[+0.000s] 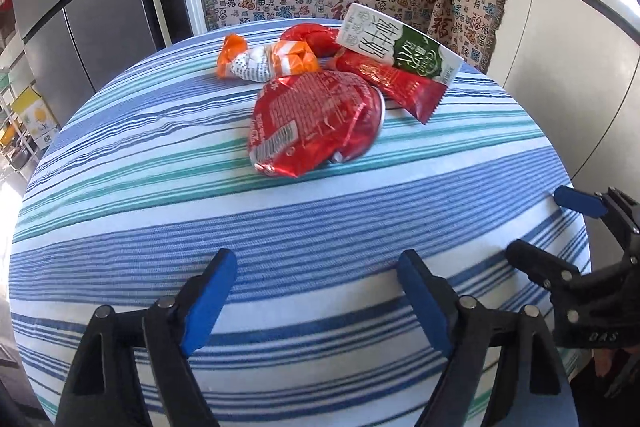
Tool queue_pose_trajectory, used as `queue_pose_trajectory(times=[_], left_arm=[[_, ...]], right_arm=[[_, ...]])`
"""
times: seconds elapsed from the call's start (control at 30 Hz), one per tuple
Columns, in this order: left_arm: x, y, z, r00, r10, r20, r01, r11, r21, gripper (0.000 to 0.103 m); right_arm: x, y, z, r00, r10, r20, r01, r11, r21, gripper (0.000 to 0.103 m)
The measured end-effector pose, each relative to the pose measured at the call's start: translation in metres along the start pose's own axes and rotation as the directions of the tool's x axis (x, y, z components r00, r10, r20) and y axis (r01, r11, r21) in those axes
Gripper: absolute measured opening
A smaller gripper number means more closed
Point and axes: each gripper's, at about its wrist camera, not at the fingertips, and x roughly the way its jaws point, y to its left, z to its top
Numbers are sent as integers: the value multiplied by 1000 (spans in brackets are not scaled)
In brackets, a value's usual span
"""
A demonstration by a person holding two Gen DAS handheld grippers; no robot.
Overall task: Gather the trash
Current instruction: 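Return both open tools over the table toward the crushed red can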
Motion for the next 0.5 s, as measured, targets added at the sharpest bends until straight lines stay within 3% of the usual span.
queue_pose_trajectory(times=[0.17,0.37,0.5], left_arm=[[8,-2,13,1000,22,-6,-22,999,27,89],[-3,-19,38,997,44,69,-50,995,81,89],[7,-31,56,989,108,101,-120,985,122,89]], right_arm=[[-1,0,0,1000,-1,2,1,1000,1,99],[-1,-1,-1,1000,-2,-1,2,1000,5,99],[-2,-2,0,1000,-1,-2,1,1000,3,99]])
